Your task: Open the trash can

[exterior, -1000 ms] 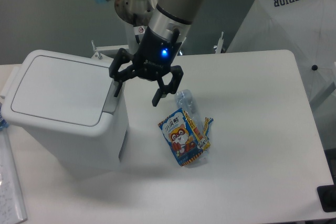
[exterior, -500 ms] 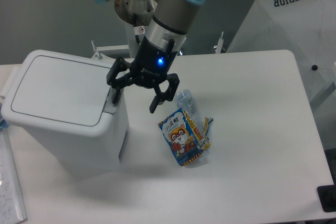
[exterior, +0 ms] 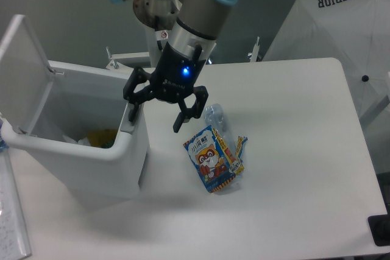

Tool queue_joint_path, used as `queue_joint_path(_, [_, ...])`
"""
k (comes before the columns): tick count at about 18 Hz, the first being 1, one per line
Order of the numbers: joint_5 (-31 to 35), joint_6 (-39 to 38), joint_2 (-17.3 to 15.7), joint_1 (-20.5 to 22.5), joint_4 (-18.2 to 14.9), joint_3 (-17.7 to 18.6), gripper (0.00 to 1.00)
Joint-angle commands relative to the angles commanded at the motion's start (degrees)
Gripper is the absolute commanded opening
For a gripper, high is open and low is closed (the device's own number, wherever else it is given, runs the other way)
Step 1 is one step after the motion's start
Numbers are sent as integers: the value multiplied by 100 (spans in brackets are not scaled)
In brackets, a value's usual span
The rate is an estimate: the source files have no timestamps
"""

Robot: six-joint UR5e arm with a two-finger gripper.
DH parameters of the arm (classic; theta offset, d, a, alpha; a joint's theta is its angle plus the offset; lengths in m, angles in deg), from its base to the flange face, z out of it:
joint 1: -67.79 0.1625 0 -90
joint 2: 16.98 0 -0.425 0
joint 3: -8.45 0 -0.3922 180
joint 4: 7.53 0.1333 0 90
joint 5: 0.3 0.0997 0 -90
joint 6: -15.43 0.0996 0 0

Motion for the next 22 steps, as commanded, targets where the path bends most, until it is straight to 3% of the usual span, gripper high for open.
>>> queue_joint_path(6, [61, 105, 35, 466, 0, -369, 100])
queue_joint_path(12, [254, 983, 53, 1037, 44, -317, 100])
queue_joint_path(15, [1051, 1685, 175, 1143, 44, -308, 100])
queue_joint_path(20, [3538, 2828, 676, 1143, 53, -273, 100])
queue_joint_path(22, [3691, 2988, 1000, 1178, 472, -273, 100])
